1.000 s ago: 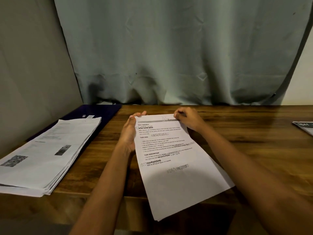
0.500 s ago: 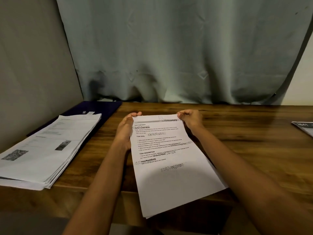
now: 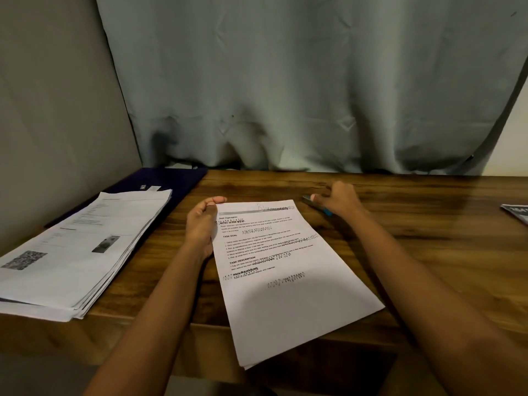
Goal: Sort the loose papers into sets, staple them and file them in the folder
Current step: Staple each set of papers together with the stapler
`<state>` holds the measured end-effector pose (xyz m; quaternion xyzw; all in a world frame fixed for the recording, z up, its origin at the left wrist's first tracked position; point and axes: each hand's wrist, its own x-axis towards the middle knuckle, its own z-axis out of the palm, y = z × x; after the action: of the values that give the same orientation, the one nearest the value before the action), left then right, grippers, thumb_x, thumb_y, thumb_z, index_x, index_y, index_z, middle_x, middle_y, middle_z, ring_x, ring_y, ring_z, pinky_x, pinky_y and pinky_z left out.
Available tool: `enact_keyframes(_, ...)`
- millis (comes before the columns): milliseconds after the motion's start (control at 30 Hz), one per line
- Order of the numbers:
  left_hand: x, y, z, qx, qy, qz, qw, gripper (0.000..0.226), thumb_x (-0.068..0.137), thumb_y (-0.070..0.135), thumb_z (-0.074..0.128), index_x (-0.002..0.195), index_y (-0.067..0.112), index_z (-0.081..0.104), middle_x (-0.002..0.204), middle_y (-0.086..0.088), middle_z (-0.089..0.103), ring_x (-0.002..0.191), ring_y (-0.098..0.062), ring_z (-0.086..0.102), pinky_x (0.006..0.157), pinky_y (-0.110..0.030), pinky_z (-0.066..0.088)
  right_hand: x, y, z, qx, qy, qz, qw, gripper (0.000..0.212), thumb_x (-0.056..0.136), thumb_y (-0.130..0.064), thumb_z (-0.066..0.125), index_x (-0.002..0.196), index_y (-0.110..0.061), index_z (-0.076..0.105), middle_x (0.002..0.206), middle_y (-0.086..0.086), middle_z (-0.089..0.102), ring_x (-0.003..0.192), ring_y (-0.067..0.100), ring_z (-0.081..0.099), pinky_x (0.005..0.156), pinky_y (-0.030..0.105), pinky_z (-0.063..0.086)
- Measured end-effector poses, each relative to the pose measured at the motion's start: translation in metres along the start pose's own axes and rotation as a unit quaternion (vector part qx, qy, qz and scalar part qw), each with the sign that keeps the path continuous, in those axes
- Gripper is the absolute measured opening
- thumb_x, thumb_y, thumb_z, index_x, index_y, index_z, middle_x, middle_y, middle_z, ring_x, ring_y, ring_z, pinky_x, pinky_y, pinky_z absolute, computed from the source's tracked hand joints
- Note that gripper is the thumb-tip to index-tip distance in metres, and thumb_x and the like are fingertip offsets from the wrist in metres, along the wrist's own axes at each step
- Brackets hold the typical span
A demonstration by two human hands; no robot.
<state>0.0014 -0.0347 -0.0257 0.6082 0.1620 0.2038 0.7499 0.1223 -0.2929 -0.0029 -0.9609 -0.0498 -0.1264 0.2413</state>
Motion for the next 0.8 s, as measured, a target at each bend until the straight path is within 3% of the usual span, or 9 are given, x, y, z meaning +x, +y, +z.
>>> enact_keyframes(100, 0.002, -0.001, 0.0, 0.001, -0.001, 0.001, 1.0, 0.022, 0.102, 0.018, 0.042, 0.103, 0.012, 0.063, 0.094, -0.008, 0.068, 0.077, -0.02, 0.065, 0.075, -0.039, 0.056, 0.0, 0.0, 0.002, -0.056, -0.041, -0.019, 0.997, 0.044, 0.083, -0.052, 0.065, 0.09, -0.009, 0.056, 0.093, 0.009, 0.058, 0.096, 0.026, 0.057, 0.078, 0.035, 0.044)
enact_keyframes(200, 0.003, -0.003, 0.0, -0.001, -0.002, 0.004, 1.0, 0.022, 0.101, 0.018, 0.043, 0.101, 0.013, 0.064, 0.094, -0.007, 0.069, 0.075, -0.019, 0.065, 0.073, -0.037, 0.056, -0.002, -0.006, 0.006, -0.106, -0.052, -0.036, 0.992, 0.038, 0.087, -0.043, 0.064, 0.1, -0.008, 0.059, 0.103, 0.008, 0.059, 0.104, 0.027, 0.055, 0.089, 0.038, 0.042)
enact_keyframes(333, 0.001, -0.003, 0.001, -0.008, -0.007, 0.0, 1.0, 0.022, 0.101, 0.018, 0.043, 0.099, 0.014, 0.064, 0.091, -0.004, 0.069, 0.077, -0.019, 0.065, 0.078, -0.041, 0.056, 0.002, -0.012, 0.008, -0.128, -0.052, -0.024, 0.99, 0.021, 0.09, -0.023, 0.06, 0.101, -0.005, 0.062, 0.103, 0.013, 0.063, 0.095, 0.027, 0.058, 0.085, 0.038, 0.048)
enact_keyframes(433, -0.002, 0.0, 0.002, -0.004, -0.021, 0.006, 1.0, 0.022, 0.101, 0.018, 0.042, 0.098, 0.014, 0.063, 0.09, -0.005, 0.069, 0.074, -0.018, 0.065, 0.07, -0.036, 0.056, 0.008, -0.02, 0.005, -0.044, -0.028, 0.021, 0.998, 0.022, 0.091, -0.019, 0.059, 0.104, -0.001, 0.062, 0.093, 0.012, 0.059, 0.086, 0.026, 0.059, 0.076, 0.035, 0.051)
enact_keyframes(500, -0.003, 0.0, 0.003, -0.003, -0.029, 0.009, 1.0, 0.023, 0.102, 0.018, 0.042, 0.102, 0.012, 0.063, 0.094, -0.006, 0.069, 0.077, -0.019, 0.064, 0.072, -0.037, 0.055, 0.009, -0.035, 0.002, 0.137, 0.007, 0.056, 0.989, 0.02, 0.093, -0.015, 0.057, 0.107, -0.002, 0.06, 0.098, 0.013, 0.06, 0.09, 0.027, 0.059, 0.081, 0.036, 0.051)
enact_keyframes(567, -0.004, 0.001, 0.004, -0.002, -0.031, 0.012, 0.999, 0.023, 0.102, 0.018, 0.041, 0.104, 0.01, 0.062, 0.099, -0.008, 0.068, 0.081, -0.021, 0.064, 0.079, -0.041, 0.055, 0.004, -0.058, -0.003, 0.398, 0.002, 0.075, 0.914, 0.013, 0.094, -0.009, 0.053, 0.106, -0.006, 0.057, 0.097, 0.008, 0.058, 0.095, 0.023, 0.057, 0.086, 0.033, 0.05)
enact_keyframes(633, -0.004, 0.0, 0.005, -0.005, -0.029, 0.016, 0.999, 0.023, 0.102, 0.017, 0.041, 0.102, 0.01, 0.062, 0.101, -0.008, 0.068, 0.082, -0.02, 0.064, 0.079, -0.041, 0.054, -0.003, -0.086, -0.007, 0.612, -0.024, 0.068, 0.788, 0.01, 0.096, -0.002, 0.047, 0.1, -0.009, 0.054, 0.09, 0.004, 0.056, 0.093, 0.019, 0.055, 0.086, 0.029, 0.049)
enact_keyframes(700, -0.005, -0.001, 0.005, -0.007, -0.024, 0.02, 0.999, 0.023, 0.102, 0.017, 0.041, 0.099, 0.011, 0.063, 0.1, -0.006, 0.068, 0.08, -0.019, 0.064, 0.077, -0.038, 0.055, -0.011, -0.111, -0.002, 0.739, -0.049, 0.06, 0.669, 0.015, 0.098, 0.001, 0.042, 0.096, -0.009, 0.053, 0.09, 0.006, 0.058, 0.088, 0.016, 0.058, 0.094, 0.033, 0.048)
enact_keyframes(800, -0.004, -0.001, 0.006, -0.014, -0.02, 0.026, 0.999, 0.023, 0.102, 0.015, 0.04, 0.094, 0.012, 0.062, 0.097, -0.004, 0.068, 0.08, -0.018, 0.063, 0.074, -0.034, 0.054, -0.027, -0.136, 0.024, 0.809, -0.087, 0.046, 0.579, 0.021, 0.098, 0.006, 0.038, 0.096, -0.009, 0.053, 0.093, 0.01, 0.059, 0.086, 0.018, 0.06, 0.094, 0.042, 0.049)
